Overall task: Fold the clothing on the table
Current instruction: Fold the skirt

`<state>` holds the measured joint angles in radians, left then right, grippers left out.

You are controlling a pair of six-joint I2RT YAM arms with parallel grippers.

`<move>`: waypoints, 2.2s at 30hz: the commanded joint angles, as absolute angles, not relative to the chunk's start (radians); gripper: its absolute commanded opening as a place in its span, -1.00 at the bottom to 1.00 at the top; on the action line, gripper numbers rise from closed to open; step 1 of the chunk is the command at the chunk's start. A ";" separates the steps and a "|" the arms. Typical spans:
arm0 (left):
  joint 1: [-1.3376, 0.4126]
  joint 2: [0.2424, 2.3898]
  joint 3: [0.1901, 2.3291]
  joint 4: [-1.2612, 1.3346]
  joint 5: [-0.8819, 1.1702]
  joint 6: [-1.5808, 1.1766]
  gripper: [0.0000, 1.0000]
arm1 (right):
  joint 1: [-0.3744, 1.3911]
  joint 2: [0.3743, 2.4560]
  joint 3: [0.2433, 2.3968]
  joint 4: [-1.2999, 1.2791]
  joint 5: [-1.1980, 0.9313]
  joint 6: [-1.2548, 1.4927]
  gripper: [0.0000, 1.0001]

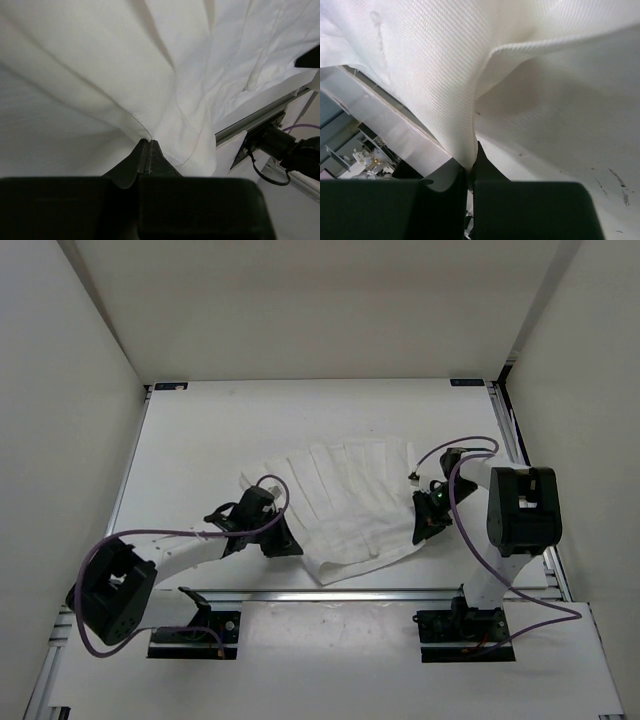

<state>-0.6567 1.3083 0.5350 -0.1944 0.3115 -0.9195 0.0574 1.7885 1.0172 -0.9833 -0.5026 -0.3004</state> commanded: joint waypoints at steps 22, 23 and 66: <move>-0.442 0.847 0.413 -0.385 0.468 -0.990 -1.00 | -0.005 1.784 1.313 -1.316 -0.758 -0.575 -0.99; -0.458 0.866 0.431 -0.415 0.450 -0.956 -0.72 | -0.005 1.787 1.301 -1.310 -0.733 -0.578 -0.90; -0.888 1.548 0.773 -0.287 0.345 -0.836 0.98 | -0.022 1.983 1.307 -1.152 -0.445 -0.469 -0.07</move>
<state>-0.9096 1.5818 0.8135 -0.3546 0.3466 -0.8146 -0.0406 1.9774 1.2690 -1.1625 -0.4290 -0.4774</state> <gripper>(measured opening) 0.982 0.463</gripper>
